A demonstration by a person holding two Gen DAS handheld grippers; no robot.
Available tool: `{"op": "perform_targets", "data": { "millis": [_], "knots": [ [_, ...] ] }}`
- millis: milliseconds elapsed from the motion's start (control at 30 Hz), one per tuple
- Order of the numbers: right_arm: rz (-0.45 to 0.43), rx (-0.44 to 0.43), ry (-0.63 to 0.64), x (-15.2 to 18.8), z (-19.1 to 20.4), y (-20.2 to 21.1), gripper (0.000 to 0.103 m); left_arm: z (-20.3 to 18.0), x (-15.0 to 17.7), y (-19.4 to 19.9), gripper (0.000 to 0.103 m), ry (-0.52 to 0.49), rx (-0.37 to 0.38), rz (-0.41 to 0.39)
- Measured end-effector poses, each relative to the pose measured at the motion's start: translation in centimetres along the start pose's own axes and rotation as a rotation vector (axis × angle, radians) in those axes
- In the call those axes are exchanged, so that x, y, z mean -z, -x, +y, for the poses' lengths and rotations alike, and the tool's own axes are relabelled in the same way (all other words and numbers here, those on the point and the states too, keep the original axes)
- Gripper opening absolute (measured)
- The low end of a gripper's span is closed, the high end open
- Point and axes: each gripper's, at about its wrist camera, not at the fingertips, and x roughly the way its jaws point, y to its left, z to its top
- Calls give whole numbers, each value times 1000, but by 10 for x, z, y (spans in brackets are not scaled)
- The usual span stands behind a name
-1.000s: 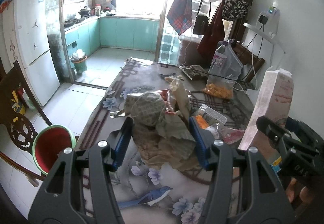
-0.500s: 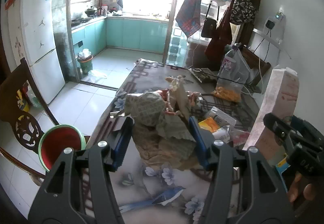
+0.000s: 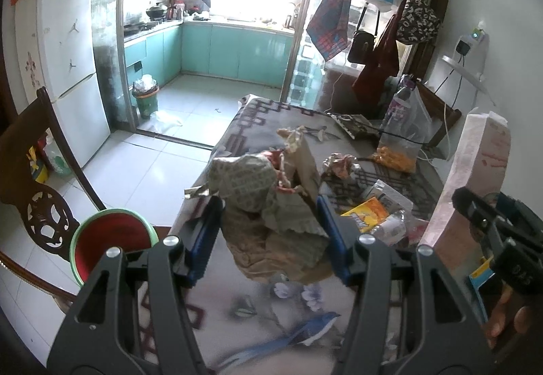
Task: Collect trash
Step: 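Lift and carry the crumpled paper and paper bag to the red bucket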
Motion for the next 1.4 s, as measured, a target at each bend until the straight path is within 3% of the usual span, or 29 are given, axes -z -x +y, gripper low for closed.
{"op": "perform_targets", "data": {
  "millis": [700,1200,1400],
  "knots": [
    [36,-12,29,-16,116,-50,67,121,-19,-11,55,8,-6,25],
    [70,-103,106,-24,209,-90,67,209,-25,-8,55,79,-78,28],
    [121,-184,128,-12,235,-115,67,242,-23,-13,55,117,-115,38]
  ]
}}
